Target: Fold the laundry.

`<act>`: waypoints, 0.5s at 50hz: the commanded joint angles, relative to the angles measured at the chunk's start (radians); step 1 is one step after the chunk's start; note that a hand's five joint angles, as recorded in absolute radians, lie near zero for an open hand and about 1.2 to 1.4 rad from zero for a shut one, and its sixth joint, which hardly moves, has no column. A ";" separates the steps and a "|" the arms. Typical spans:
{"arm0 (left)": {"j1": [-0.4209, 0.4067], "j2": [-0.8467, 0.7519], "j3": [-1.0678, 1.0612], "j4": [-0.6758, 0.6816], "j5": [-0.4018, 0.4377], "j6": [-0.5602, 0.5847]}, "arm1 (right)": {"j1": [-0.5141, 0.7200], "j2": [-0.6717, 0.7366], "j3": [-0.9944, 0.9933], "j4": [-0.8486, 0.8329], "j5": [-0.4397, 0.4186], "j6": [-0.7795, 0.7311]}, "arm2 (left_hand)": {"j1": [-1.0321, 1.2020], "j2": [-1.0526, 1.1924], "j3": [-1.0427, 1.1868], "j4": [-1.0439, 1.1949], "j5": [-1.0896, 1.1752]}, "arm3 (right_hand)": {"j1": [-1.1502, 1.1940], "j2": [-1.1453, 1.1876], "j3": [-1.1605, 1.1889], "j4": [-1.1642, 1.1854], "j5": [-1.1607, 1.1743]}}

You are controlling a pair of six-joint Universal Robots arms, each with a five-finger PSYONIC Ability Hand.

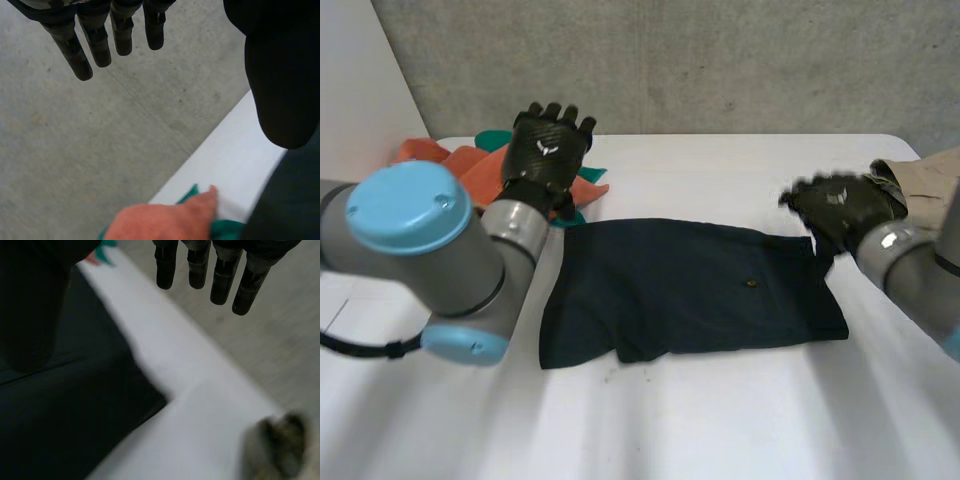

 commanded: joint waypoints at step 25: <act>-0.002 0.149 -0.231 -0.004 0.001 -0.157 | -0.179 -0.037 0.266 -0.226 0.094 -0.196 | -0.020 -0.030 -0.036 -0.029 -0.048 | 1.194 1.175 1.181 1.160 1.156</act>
